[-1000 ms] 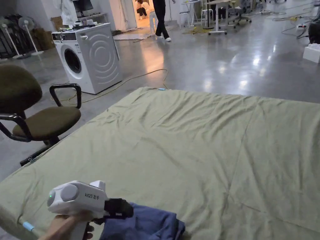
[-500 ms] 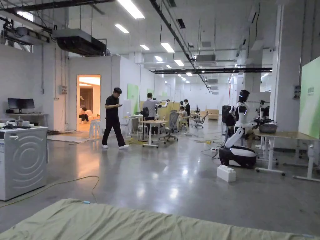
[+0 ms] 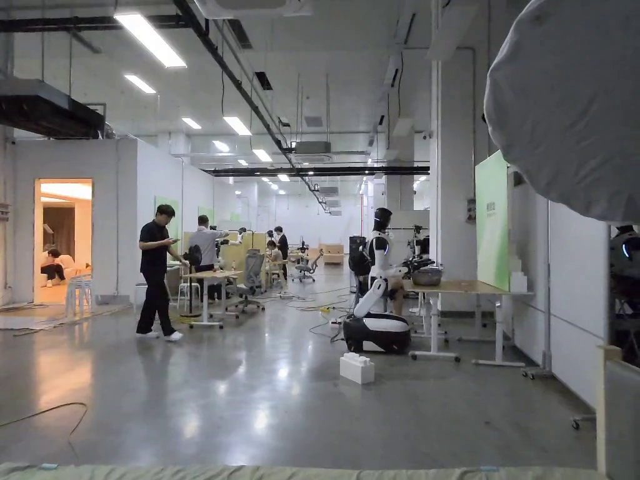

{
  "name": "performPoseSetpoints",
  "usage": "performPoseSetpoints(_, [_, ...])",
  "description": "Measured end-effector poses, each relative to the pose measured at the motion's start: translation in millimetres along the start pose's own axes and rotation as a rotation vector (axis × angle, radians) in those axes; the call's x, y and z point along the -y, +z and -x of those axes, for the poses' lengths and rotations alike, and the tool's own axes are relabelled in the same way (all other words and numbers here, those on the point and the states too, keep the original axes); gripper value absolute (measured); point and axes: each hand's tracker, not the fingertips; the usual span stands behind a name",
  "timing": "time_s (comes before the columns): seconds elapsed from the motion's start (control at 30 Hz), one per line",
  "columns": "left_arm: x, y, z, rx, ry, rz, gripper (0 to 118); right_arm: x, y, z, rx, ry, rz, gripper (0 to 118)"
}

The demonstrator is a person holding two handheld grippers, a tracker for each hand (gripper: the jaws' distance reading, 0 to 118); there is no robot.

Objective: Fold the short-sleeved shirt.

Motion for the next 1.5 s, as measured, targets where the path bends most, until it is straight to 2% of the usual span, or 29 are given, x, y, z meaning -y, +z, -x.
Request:
performPoseSetpoints(0.03, [-0.1, -1.7, 2.8, 0.028, 0.026, 0.007, 12, 2.8, 2.0, 1.0, -0.002, -0.03, 0.027, 0])
performPoseSetpoints(0.07, [0.6, -2.3, 4.2, 0.029, 0.053, 0.017, 6, 1.9, 3.8, 2.2, 0.006, -0.016, 0.009, 0])
performPoseSetpoints(0.1, [3.1, -2.4, 5.1, 0.033, 0.069, 0.009, 5, 0.3, 2.1, 2.3, 0.018, 0.003, -0.01, 0])
performPoseSetpoints(0.17, [1.9, -2.6, 3.4, 0.039, 0.078, 0.003, 4, 0.1, 0.8, 1.6, 0.019, -0.014, 0.0, 0])
performPoseSetpoints(0.33, [7.7, -4.6, 9.1, 0.038, 0.131, 0.047, 4, -3.2, -1.4, -1.8, 0.016, -0.031, -0.005, 0])
performPoseSetpoints(0.4, [7.4, -2.5, 10.4, 0.037, 0.138, 0.042, 4, -4.0, -3.0, -3.6, 0.014, -0.064, 0.022, 0])
performPoseSetpoints(0.47, [6.5, -3.0, 12.2, 0.036, 0.131, 0.037, 4, -6.3, -4.7, -3.3, 0.015, -0.042, -0.002, 0])
performPoseSetpoints(0.5, [4.9, -3.3, 14.4, 0.038, 0.127, 0.039, 4, -5.8, -6.8, -4.7, 0.013, -0.067, 0.039, 0])
performPoseSetpoints(0.6, [2.1, 0.0, 17.1, 0.031, 0.144, 0.026, 4, -9.5, -7.0, -5.5, 0.004, -0.056, 0.005, 0])
performPoseSetpoints(0.67, [1.3, 1.6, 19.1, 0.045, 0.167, 0.032, 4, -8.6, -8.3, -7.8, 0.004, -0.113, 0.038, 0])
performPoseSetpoints(0.77, [3.1, 1.6, 18.3, 0.039, 0.161, 0.04, 4, -9.7, -7.9, -6.7, 0.003, -0.083, 0.017, 0])
performPoseSetpoints(1.13, [2.3, 4.3, 20.4, 0.044, 0.179, 0.031, 4, -11.1, -9.9, -3.6, -0.022, -0.088, 0.027, 1])
performPoseSetpoints(1.27, [3.9, 5.4, 24.9, 0.031, 0.218, 0.027, 4, -13.6, -9.4, 1.7, -0.022, -0.054, 0.025, 1])
performPoseSetpoints(1.47, [2.4, 5.6, 24.6, 0.026, 0.203, 0.015, 5, -14.3, -10.0, -0.4, -0.014, -0.091, 0.019, 1])
performPoseSetpoints(1.5, [2.1, 5.7, 24.0, 0.022, 0.202, 0.011, 6, -14.3, -10.3, -0.6, -0.011, -0.093, 0.021, 5])
